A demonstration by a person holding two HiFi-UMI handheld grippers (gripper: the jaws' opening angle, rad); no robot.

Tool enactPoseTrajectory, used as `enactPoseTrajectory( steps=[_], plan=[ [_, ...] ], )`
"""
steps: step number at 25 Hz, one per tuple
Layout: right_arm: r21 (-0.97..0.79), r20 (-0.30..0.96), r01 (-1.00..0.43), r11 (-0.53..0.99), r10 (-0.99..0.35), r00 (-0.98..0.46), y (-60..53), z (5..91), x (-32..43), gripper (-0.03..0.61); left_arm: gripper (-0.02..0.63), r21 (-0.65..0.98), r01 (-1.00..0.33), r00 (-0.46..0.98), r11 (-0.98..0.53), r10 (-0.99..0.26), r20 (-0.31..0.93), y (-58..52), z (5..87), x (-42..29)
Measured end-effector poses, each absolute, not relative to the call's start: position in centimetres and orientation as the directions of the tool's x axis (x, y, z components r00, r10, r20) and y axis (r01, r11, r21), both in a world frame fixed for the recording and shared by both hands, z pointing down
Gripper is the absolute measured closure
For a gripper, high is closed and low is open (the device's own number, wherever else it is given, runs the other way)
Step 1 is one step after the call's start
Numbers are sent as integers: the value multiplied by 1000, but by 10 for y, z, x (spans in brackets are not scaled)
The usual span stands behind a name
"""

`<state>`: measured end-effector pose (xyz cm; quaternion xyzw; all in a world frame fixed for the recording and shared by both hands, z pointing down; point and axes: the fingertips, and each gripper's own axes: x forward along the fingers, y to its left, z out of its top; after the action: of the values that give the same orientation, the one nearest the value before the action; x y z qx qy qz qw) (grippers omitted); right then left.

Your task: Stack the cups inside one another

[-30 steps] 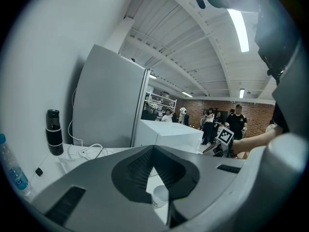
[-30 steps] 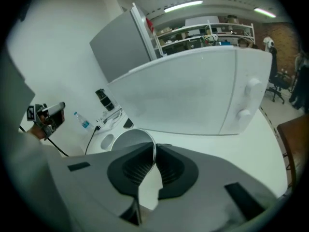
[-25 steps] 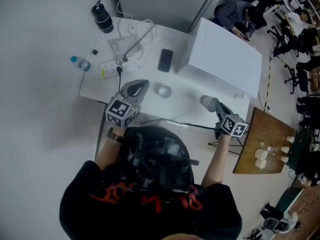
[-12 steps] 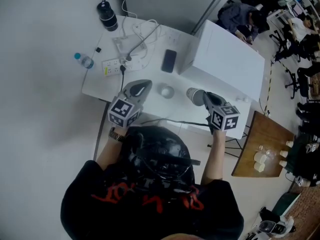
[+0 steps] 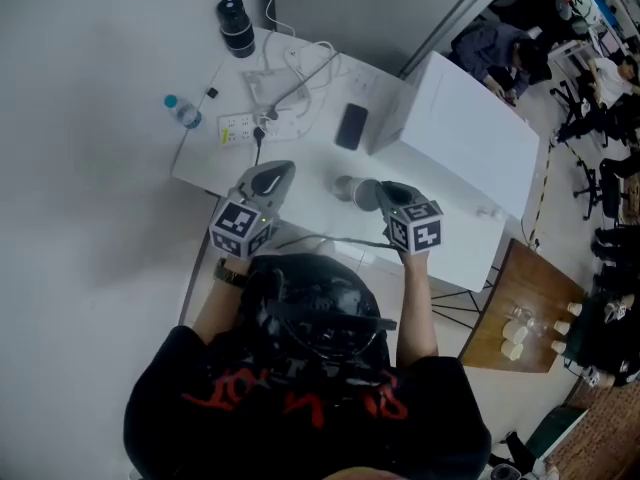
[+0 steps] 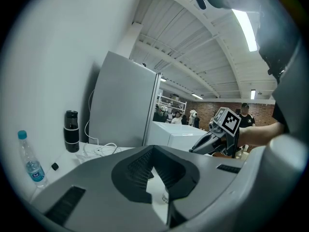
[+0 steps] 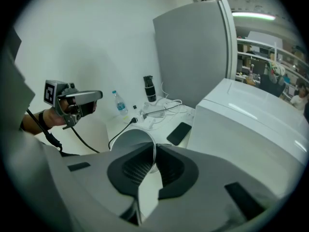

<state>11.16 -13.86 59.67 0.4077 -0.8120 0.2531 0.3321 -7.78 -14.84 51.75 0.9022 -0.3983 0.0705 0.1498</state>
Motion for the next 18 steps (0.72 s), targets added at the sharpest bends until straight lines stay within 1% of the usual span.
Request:
enactPoseTrajectory(
  steps=[9, 18],
  plan=[
    [-173, 816, -823, 541, -390, -427, -147, 657, 104, 552, 614, 215, -785, 619, -581, -744, 250, -143, 519, -102],
    [-193, 848, -832, 519, -339, -408, -151, 695, 100, 552, 614, 215, -811, 585, -545, -769, 256, -137, 521, -120]
  ],
)
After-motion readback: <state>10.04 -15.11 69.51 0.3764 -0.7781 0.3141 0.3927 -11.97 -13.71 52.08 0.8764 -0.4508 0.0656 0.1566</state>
